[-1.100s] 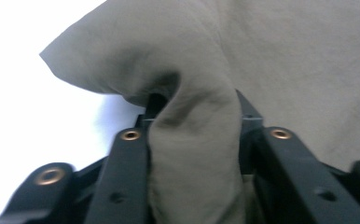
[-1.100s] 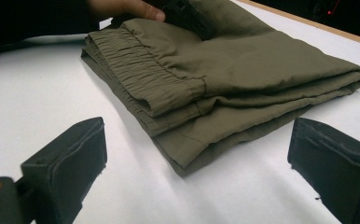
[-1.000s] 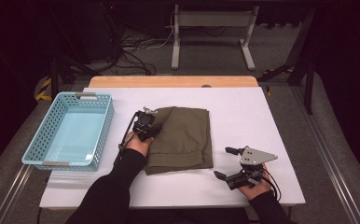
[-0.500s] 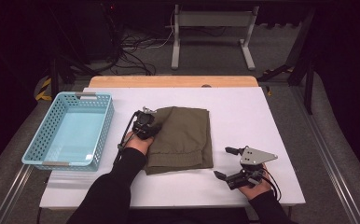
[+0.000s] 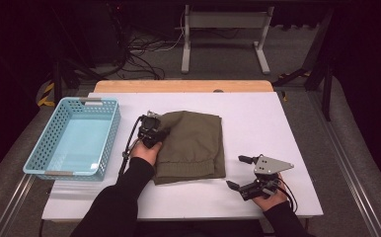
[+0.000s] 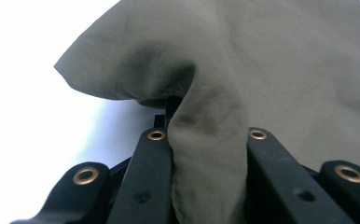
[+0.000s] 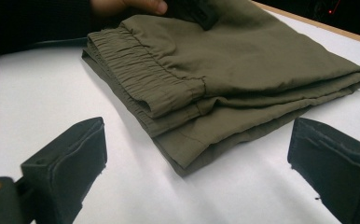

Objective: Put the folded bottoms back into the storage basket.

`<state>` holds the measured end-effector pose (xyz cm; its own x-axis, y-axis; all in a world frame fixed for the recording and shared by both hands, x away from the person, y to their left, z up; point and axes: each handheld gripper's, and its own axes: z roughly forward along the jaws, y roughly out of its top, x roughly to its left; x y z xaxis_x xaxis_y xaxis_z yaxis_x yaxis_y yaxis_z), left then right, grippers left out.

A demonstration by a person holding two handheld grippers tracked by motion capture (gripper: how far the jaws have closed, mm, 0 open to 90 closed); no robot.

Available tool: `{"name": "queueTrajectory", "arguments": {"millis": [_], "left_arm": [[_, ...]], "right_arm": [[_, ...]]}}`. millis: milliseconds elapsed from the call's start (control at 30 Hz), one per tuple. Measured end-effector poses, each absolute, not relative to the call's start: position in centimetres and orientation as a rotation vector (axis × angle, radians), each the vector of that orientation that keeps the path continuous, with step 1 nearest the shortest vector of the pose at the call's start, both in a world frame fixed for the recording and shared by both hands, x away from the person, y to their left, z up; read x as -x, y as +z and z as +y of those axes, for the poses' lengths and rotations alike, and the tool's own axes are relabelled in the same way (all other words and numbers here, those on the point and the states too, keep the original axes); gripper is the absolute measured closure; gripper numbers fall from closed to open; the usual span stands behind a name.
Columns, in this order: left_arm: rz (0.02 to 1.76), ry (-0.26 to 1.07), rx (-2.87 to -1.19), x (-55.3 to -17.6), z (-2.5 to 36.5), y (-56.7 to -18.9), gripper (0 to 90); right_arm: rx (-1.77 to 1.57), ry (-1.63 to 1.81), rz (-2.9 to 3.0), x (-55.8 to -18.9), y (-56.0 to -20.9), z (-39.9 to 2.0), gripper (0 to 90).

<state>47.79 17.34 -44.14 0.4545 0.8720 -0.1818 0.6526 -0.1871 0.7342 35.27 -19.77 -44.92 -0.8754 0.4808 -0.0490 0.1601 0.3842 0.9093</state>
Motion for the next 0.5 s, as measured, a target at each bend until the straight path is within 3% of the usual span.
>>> {"name": "queueTrajectory", "arguments": {"millis": [500], "left_arm": [[1.135, 0.409, -1.816, -45.6, 17.1, -40.7, 81.0]], "right_arm": [[-0.558, 1.488, 2.341, -35.3, -44.9, -19.8, 5.3]]}}
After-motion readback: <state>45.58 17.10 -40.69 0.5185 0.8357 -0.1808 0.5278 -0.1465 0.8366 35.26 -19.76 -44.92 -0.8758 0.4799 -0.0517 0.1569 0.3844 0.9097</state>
